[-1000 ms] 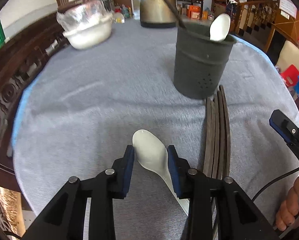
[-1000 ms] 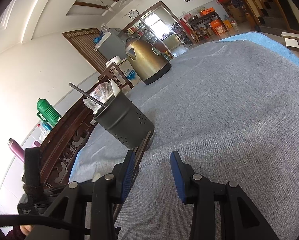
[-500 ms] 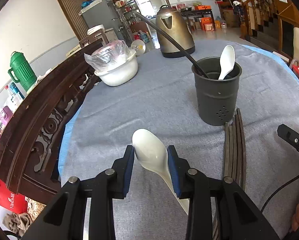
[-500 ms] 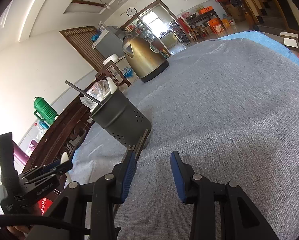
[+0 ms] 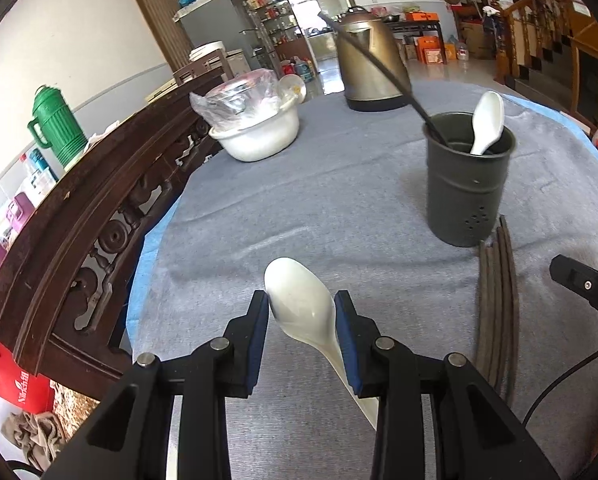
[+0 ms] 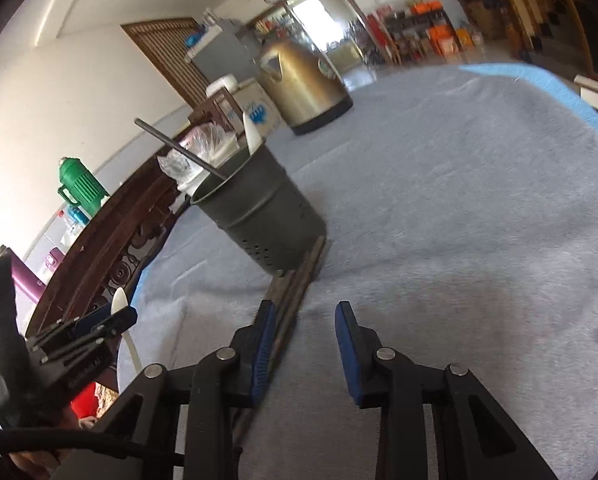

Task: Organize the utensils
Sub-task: 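Lift the white spoon off the cloth with the left tool, then grasp one dark chopstick from the bundle with the right tool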

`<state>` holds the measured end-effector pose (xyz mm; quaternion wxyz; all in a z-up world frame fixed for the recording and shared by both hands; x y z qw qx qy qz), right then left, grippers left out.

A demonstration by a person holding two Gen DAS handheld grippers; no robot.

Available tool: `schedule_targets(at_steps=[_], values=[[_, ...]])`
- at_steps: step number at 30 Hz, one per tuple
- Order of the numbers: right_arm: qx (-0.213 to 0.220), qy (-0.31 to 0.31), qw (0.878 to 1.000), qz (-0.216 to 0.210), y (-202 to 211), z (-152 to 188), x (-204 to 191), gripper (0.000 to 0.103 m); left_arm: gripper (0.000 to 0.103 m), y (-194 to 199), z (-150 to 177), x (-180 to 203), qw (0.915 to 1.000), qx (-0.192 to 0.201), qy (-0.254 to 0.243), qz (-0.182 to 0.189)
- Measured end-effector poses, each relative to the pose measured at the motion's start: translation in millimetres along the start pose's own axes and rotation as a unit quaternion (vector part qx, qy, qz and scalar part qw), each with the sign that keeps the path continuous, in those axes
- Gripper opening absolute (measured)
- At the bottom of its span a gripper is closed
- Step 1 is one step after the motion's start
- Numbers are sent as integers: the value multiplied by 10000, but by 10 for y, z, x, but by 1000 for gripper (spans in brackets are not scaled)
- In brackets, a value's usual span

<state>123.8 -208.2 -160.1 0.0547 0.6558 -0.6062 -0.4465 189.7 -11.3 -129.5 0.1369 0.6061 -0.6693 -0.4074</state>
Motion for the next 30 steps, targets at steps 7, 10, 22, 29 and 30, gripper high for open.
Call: schedule_targets(at_steps=[7, 10, 22, 29, 30], values=[[-732, 218, 9964, 354, -319, 75, -255, 33, 35, -83, 72, -204, 9996, -99, 253, 18], [-989, 254, 9926, 660, -444, 158, -266, 31, 35, -103, 94, -248, 9993, -130, 337, 66], [-1023, 940, 9798, 1436, -448, 155, -263, 10, 35, -82, 104, -248, 9981, -79, 501, 336], [-1143, 473, 9835, 1319, -281, 124, 57, 7, 35, -65, 124, -173, 9974, -85, 515, 488], [-1183, 316, 9858, 1146, -274, 98, 50, 7, 35, -71, 130, -164, 9971, -105, 535, 522]])
Point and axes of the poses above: each gripper's, at about its wrist camera, not at the fingertips, and y roughly against the way its jaws point, x to its right, z to its underside, the point moved 10 cm from there along -y, roughly the way its jaws point, and after that the axes turned 2 degrees about -x, right-handed, at the moved point
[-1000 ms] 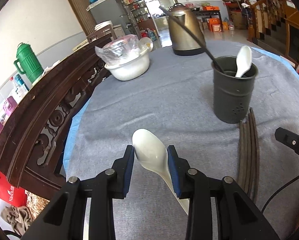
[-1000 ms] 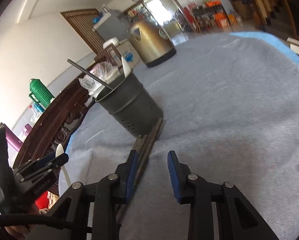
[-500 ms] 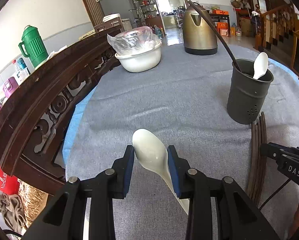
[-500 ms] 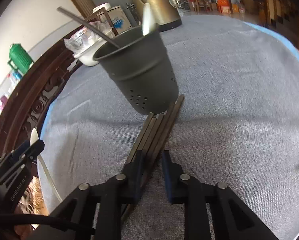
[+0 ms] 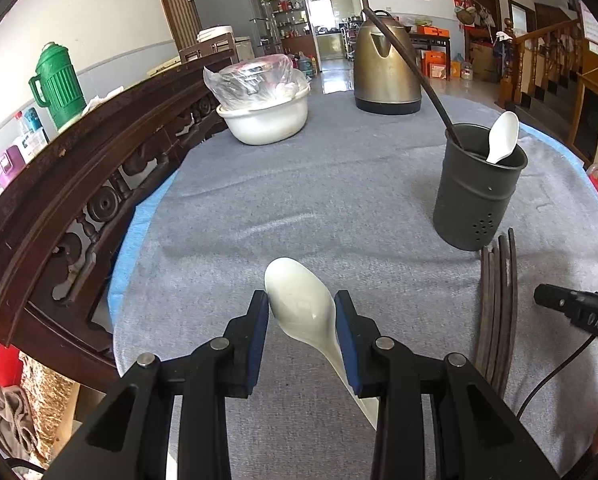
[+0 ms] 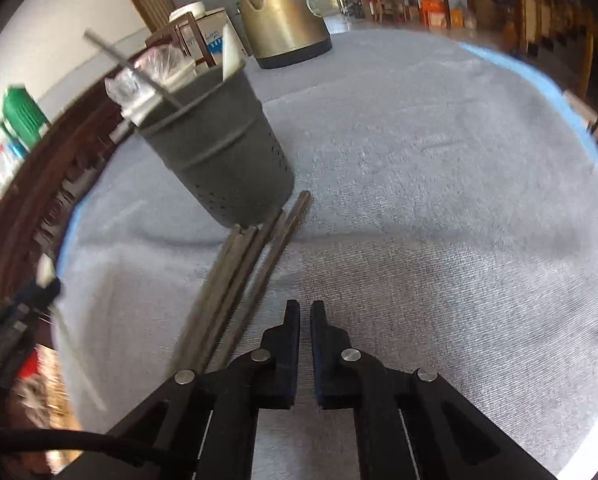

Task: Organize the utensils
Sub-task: 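Grasp one dark chopstick from the bundle with the right tool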

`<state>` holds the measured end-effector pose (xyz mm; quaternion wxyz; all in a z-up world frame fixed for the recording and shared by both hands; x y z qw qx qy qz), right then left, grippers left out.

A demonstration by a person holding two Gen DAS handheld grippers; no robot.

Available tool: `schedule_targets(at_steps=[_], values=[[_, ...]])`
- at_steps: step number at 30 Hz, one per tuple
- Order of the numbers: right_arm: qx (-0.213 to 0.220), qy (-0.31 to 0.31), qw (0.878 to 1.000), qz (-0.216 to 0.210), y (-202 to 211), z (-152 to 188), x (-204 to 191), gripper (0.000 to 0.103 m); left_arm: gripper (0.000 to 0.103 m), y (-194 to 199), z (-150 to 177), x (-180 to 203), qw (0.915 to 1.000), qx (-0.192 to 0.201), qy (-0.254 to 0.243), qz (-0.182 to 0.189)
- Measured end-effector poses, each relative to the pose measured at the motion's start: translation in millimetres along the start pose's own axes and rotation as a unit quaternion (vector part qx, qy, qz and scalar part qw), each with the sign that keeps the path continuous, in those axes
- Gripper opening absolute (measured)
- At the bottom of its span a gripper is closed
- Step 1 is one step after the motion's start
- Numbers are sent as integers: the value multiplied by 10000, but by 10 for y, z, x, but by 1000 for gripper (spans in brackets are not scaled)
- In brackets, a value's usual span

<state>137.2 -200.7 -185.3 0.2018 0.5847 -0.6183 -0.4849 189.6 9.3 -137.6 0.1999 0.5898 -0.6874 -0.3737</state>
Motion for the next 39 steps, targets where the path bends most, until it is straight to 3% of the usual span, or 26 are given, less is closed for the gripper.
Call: schedule_targets(at_steps=[2, 4, 11, 17, 22, 26, 34, 39], values=[[-50, -298, 9986, -436, 39, -56, -28, 10, 35, -15, 17, 30, 10000, -48, 21, 74], [-24, -401, 9974, -591, 36, -121, -59, 10, 35, -16, 29, 58, 9999, -66, 14, 117], [-159, -364, 9988, -275, -183, -222, -175, 16, 35, -13, 40, 63, 9999, -61, 3, 134], [-280, 252, 9992, 157, -223, -213, -352, 16, 35, -67, 37, 47, 9998, -106, 33, 151], [-851, 94, 9961, -210, -265, -51, -428, 16, 35, -80, 34, 44, 9998, -124, 47, 171], [-1306, -427, 9874, -787, -270, 168, -463, 16, 35, -83, 32, 41, 9997, -133, 61, 172], [-1073, -681, 9873, -948, -321, 119, -491, 19, 35, -55, 52, 78, 9996, -145, 54, 251], [-857, -536, 9907, -905, -269, 122, -453, 11, 35, -18, 49, 18, 9997, -124, 100, 190]])
Point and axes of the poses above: each gripper's, at about its wrist camera, not at the fingertips, and y roughly against the way its jaws point, x to its right, z to its underside, the point moved 10 cm from there along -y, roughly the way its jaws point, and after that the axes turned 2 degrees about -x, right-handed, at the moved point
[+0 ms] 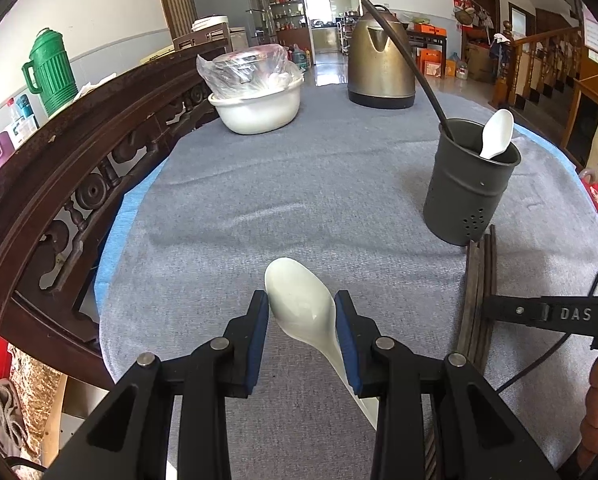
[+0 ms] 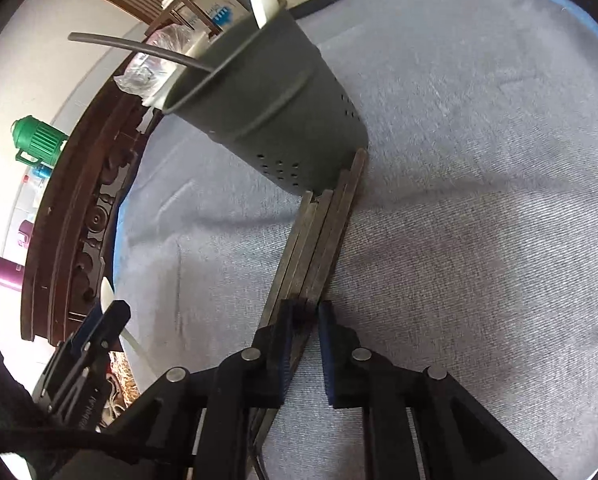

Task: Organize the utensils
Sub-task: 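Grasp one dark chopstick from the bundle with the right tool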

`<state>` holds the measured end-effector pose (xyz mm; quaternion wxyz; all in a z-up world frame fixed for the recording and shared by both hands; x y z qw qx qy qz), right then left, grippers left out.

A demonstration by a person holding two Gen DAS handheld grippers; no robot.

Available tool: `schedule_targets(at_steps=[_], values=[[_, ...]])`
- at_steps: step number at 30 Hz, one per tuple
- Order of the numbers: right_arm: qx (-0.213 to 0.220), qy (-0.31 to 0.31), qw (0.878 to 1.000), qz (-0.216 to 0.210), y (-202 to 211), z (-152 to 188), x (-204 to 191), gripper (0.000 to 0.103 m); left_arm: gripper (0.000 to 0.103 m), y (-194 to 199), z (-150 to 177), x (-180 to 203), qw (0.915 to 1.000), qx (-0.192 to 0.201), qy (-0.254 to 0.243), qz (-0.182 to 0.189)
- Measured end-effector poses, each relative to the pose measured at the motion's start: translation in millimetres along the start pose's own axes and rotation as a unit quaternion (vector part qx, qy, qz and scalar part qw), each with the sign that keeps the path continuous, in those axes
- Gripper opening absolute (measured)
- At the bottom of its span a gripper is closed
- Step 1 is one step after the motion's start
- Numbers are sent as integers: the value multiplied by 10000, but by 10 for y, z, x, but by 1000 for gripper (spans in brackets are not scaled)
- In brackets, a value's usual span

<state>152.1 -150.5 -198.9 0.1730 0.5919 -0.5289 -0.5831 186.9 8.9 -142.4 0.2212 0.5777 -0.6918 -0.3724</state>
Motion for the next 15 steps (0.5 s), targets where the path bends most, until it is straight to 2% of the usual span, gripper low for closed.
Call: schedule_targets(at_steps=[2, 7, 11, 12, 15], values=[[97, 97, 9997, 220, 92, 5, 95, 8, 35, 11, 2, -26, 10000, 1, 21, -16], [158, 13, 9991, 401, 236, -22, 307, 8, 35, 10, 28, -32, 10000, -38, 48, 35], [117, 69, 9951, 983, 368, -39, 545, 8, 35, -1, 53, -11, 9999, -79, 41, 97], [24, 11, 9952, 975, 367, -25, 594, 9, 35, -1, 55, -4, 9999, -79, 38, 108], [-207, -505, 9966, 612, 398, -54, 691, 10, 35, 3, 63, 17, 9999, -85, 31, 135]])
Point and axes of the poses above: each gripper's, at about its wrist camera, not at the fingertips, and y roughly against the way its jaws point, x to its right, z to its underside, the point moved 10 cm from there along -y, roughly the way its jaws point, and after that the axes turned 2 degrees about -x, right-handed, at the moved point
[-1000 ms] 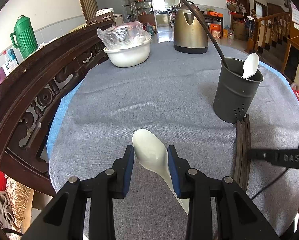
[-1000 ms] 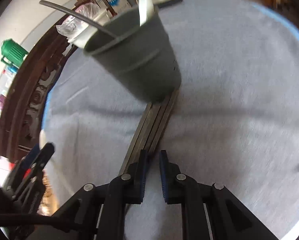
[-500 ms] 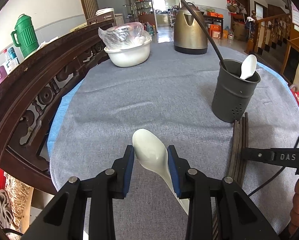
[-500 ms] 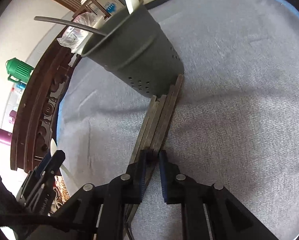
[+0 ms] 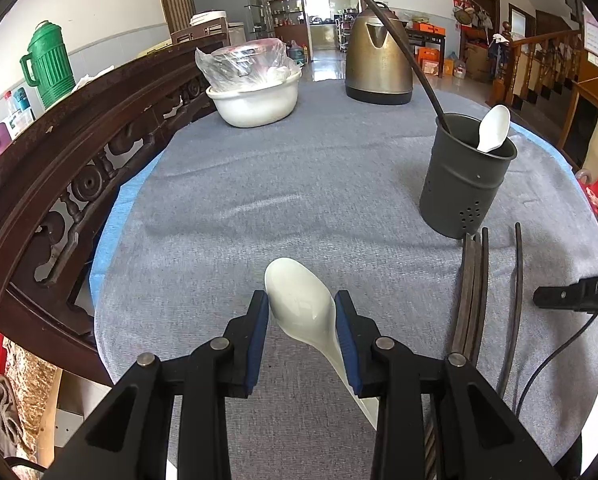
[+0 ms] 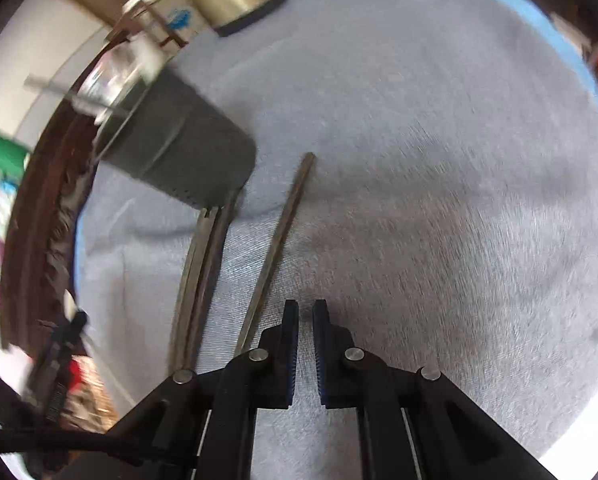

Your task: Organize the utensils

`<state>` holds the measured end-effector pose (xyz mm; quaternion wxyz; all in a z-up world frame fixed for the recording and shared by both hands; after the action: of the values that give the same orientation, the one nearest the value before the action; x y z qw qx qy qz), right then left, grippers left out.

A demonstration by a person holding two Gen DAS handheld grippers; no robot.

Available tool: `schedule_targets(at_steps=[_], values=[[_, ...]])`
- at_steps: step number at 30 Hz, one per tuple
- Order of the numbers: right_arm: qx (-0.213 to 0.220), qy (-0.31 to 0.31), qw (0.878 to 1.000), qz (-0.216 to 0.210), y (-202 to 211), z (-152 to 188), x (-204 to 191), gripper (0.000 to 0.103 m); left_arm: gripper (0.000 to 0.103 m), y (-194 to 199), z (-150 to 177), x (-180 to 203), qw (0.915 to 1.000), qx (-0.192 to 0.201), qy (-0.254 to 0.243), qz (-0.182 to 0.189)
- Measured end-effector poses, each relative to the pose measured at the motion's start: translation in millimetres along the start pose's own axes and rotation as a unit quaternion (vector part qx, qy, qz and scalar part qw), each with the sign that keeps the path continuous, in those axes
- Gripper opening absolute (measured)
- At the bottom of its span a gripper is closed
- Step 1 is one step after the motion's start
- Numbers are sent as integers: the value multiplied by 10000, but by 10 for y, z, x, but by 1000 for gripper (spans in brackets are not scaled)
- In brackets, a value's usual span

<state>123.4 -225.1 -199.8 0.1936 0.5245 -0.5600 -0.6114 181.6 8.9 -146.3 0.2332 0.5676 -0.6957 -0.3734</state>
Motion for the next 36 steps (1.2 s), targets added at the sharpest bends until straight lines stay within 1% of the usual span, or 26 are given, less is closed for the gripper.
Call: schedule_targets(at_steps=[1, 3, 6, 8, 10, 12, 15, 19, 21, 23, 25, 26, 29, 31, 33, 36], values=[[-12, -127, 9999, -22, 28, -42, 37, 10, 35, 4, 1, 1, 10000, 5, -5, 0], [213, -243, 9995, -73, 128, -172, 64, 12, 35, 3, 5, 1, 10000, -4, 4, 11], [404, -259, 9985, -255, 201, -383, 3, 14, 35, -8, 1, 3, 10000, -36, 50, 52], [512, -270, 9982, -180, 176, -523, 3, 15, 35, -2, -18, 11, 9999, -30, 59, 84], [512, -329, 9980, -177, 85, -649, 7, 15, 35, 16, -36, 21, 10000, 2, 34, 80], [475, -400, 9980, -80, -15, -734, 29, 15, 35, 28, -54, 21, 10000, 24, 16, 66], [358, -496, 9981, -64, -219, -802, -55, 16, 35, 17, -81, 10, 10000, 29, 22, 62], [486, -379, 9981, 78, -243, -850, -78, 16, 35, -8, -122, 18, 9999, 59, 28, 114], [550, -153, 9981, 222, -272, -875, -109, 14, 35, -8, -145, 31, 9998, 81, 42, 177], [615, 22, 9975, 349, -284, -891, -132, 11, 35, 10, -180, 48, 9994, 136, 74, 319], [681, 120, 9969, 372, -276, -888, -149, 11, 35, 35, -217, 58, 9985, 199, 137, 490], [719, 128, 9967, 341, -261, -877, -160, 11, 35, 50, -239, 51, 9979, 236, 190, 574], [970, 175, 9951, 38, -84, -835, -192, 10, 35, 87, -297, 6, 9964, 301, 335, 722], [1255, 263, 9916, -193, 79, -848, -255, 9, 35, 133, -357, -32, 9955, 385, 425, 761], [1539, 346, 9868, -379, 283, -838, -314, 8, 35, 190, -438, -55, 9944, 499, 491, 795], [2101, 521, 9738, -691, 694, -839, -452, 7, 35, 305, -607, -48, 9927, 742, 506, 809]])
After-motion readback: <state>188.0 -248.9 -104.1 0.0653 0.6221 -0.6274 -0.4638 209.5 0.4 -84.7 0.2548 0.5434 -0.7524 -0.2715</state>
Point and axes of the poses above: each gripper's, at about its wrist camera, not at the fingertips, and y roughly against the way its jaws point, x to its right, z to its underside, the point moved 10 cm from there along -y, roughly the way its jaws point, and after that the axes turned 2 degrees about -x, right-handed, at the moved point
